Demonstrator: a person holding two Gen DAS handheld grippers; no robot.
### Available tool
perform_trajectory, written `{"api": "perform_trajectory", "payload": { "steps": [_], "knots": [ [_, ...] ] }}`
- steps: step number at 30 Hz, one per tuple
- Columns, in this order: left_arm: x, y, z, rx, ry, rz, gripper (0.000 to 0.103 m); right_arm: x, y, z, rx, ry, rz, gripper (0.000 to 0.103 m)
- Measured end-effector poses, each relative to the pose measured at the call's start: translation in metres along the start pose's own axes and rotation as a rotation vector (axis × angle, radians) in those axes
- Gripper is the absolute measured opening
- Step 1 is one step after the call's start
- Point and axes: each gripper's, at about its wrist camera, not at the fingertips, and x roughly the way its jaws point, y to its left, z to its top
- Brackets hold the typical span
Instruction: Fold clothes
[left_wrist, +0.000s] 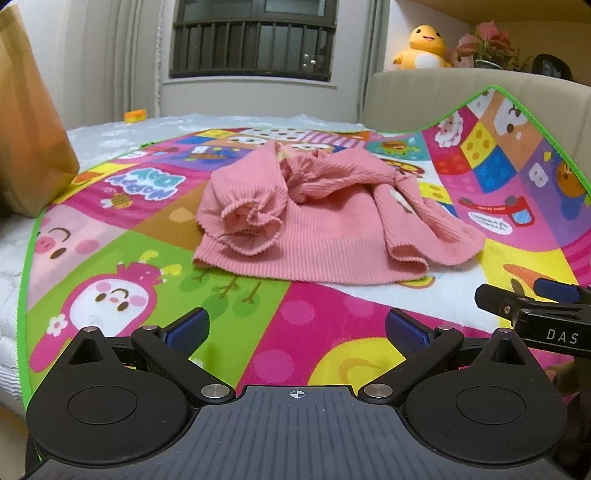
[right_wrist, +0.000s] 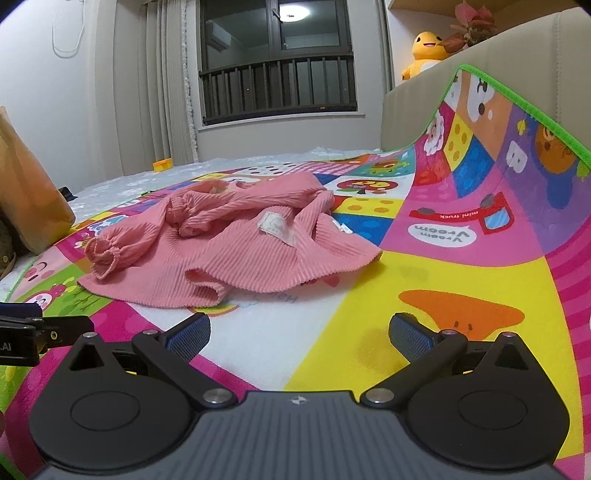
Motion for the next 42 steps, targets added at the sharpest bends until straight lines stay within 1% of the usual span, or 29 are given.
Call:
{"api": "perform_trajectory", "payload": {
  "steps": [7,23,42],
  "knots": [
    [0.0005,0.0007,-0.0013,-0.002,0.004,0.006,0.103,0.0011,0.0008,-0.0014,-0.001,0.01,0.008,0.103],
    [-0.0023,-0.0012,-0.0018,0.012,-0.008,0.007,0.103,-0.0008,-0.0002,-0.0012,0.0,0.004,0.007,0.103],
    [-0.0013,0.0019,-0.0017,-0.005,0.004,0.002,0.103,-0.0001,0.0007,-0.0016,-0.004,0.015,0.013,0.103]
  ]
}}
